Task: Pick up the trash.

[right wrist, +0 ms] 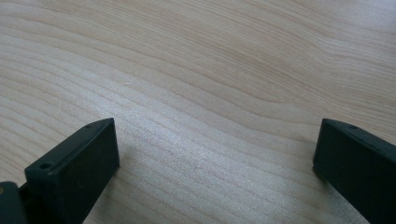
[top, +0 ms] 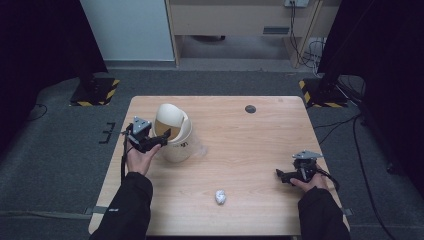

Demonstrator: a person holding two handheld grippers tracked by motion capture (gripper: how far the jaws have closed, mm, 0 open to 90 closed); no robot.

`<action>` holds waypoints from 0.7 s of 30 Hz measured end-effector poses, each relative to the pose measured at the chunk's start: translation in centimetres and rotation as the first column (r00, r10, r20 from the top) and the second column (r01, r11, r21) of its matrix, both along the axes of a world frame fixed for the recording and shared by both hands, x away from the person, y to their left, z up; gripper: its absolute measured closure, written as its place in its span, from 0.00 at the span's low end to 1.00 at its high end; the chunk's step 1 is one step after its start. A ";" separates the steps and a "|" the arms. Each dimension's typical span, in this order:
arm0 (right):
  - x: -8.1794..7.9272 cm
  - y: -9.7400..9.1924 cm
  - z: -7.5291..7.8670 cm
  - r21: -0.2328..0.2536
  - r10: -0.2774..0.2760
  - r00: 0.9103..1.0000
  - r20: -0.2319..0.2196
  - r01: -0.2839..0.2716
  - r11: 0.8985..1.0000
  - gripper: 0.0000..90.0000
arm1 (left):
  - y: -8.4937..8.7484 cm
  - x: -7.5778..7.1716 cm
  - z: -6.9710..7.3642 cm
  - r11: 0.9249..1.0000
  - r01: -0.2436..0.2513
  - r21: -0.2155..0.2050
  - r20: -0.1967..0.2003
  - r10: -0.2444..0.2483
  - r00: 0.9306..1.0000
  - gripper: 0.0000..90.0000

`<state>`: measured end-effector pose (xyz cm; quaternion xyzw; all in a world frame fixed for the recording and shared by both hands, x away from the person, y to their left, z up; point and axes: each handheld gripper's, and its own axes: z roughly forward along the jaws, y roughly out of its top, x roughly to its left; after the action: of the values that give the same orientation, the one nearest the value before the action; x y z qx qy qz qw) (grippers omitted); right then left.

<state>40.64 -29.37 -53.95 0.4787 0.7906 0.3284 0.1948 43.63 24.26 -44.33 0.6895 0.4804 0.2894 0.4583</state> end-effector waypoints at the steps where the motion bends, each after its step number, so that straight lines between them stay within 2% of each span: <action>1: 0.0 0.0 0.0 0.000 0.001 1.000 0.000 -0.001 1.000 0.01 | 0.1 -0.2 0.1 1.000 0.002 -0.001 0.006 -0.002 1.000 0.20; 5: 0.0 0.0 0.0 0.000 0.000 1.000 0.000 0.000 1.000 0.01 | 0.8 -1.2 0.8 1.000 0.002 -0.015 0.036 -0.001 0.999 0.20; 6: 0.0 0.0 0.0 0.000 0.000 1.000 0.000 0.000 1.000 0.01 | 1.2 -1.8 1.2 1.000 0.004 -0.023 0.053 -0.002 0.999 0.20; 9: 0.0 0.0 0.0 0.001 0.001 1.000 0.000 -0.001 1.000 0.01 | 1.6 -2.5 1.5 0.999 0.007 -0.031 0.067 -0.005 0.998 0.20; 10: 0.0 0.0 0.0 0.000 0.001 1.000 0.000 -0.001 1.000 0.01 | 1.9 -3.3 1.7 0.999 0.010 -0.040 0.080 -0.006 0.997 0.20; 11: 0.0 0.0 0.0 0.000 0.001 1.000 0.000 -0.001 1.000 0.01 | 1.9 -3.3 1.7 0.999 0.010 -0.040 0.080 -0.006 0.997 0.20; 14: 0.0 0.0 0.0 0.001 0.002 1.000 0.000 -0.002 1.000 0.01 | 2.4 -4.7 1.9 0.998 0.022 -0.066 0.094 -0.015 0.995 0.20; 15: 0.0 0.0 0.0 0.001 0.002 1.000 0.000 -0.002 1.000 0.01 | 2.4 -4.7 1.9 0.998 0.022 -0.066 0.094 -0.015 0.995 0.20; 18: 0.0 0.0 0.0 0.000 0.004 1.000 0.000 -0.004 1.000 0.01 | 2.4 -5.9 1.5 0.997 0.043 -0.063 0.093 -0.037 0.995 0.20; 21: 0.0 0.0 0.0 0.000 0.004 1.000 0.000 -0.004 1.000 0.01 | 2.1 -6.6 1.1 0.996 0.061 -0.057 0.078 -0.057 0.995 0.20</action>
<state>40.63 -29.36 -53.96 0.4773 0.7914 0.3289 0.1940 36.99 26.38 -43.25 0.6780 0.4504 0.2871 0.5050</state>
